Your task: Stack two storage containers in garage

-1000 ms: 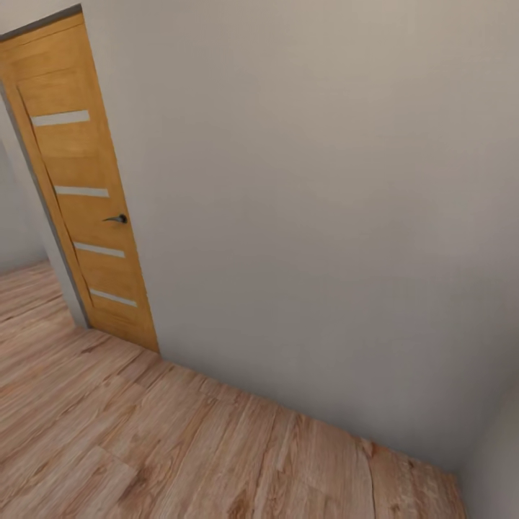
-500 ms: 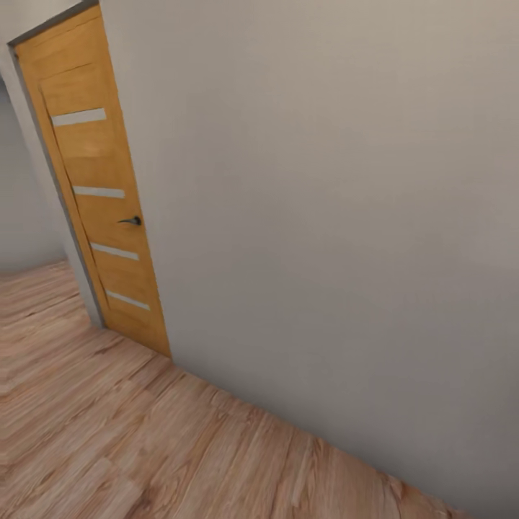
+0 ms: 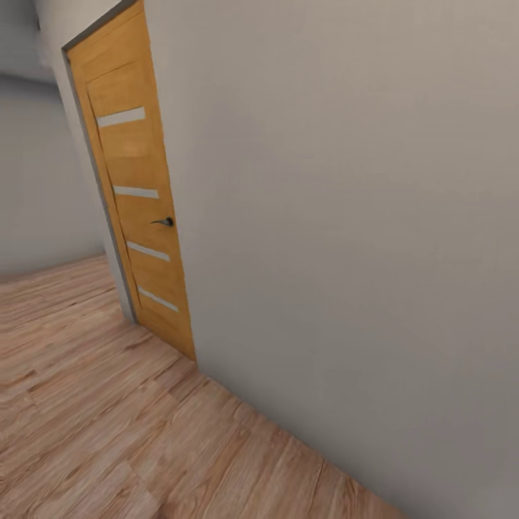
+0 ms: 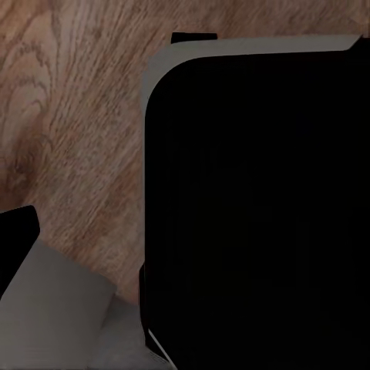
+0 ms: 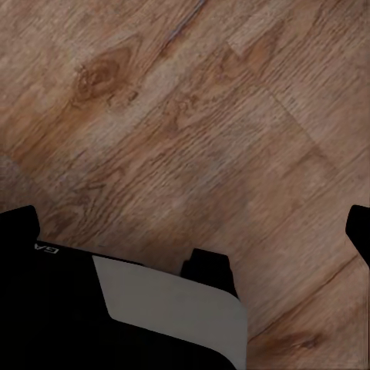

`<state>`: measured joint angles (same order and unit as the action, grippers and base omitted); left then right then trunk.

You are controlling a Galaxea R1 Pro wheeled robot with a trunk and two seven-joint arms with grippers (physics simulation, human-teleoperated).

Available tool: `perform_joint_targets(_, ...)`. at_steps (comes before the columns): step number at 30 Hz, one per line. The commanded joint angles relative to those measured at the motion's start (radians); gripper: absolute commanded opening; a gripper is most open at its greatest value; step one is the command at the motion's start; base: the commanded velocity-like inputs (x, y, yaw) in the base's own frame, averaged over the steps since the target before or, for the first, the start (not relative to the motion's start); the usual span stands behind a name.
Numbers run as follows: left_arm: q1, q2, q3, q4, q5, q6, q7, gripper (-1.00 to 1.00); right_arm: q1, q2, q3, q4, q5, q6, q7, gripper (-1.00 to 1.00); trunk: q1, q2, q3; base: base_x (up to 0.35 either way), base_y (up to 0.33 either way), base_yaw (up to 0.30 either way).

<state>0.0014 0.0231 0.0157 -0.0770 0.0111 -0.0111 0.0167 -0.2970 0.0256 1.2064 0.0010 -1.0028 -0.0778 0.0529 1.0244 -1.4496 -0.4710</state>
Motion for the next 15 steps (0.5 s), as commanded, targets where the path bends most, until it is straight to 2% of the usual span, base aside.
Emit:
perform_joint_targets(1, 0.0, 0.0, 0.001, -0.001, 0.001, -0.001, 0.002, 1.0, -0.001, 0.0, 0.007, 0.002, -0.011, -0.004, 0.005, 1.0, 0.001, 0.0, -0.001, 0.317, 0.0, 0.276)
perform_joint_targets(10, 0.0, 0.0, 0.002, 0.0, 0.001, -0.001, 0.002, 1.0, -0.001, 0.0, 0.007, 0.002, -0.011, -0.004, 0.005, 1.0, 0.001, 0.0, -0.001, 0.309, 0.0, 0.276)
perform_joint_targets(15, 0.0, 0.0, 0.003, 0.0, 0.001, -0.001, 0.003, 1.0, -0.001, 0.0, 0.007, 0.002, -0.011, -0.004, 0.004, 1.0, 0.001, 0.0, -0.001, 0.107, 0.0, 0.276)
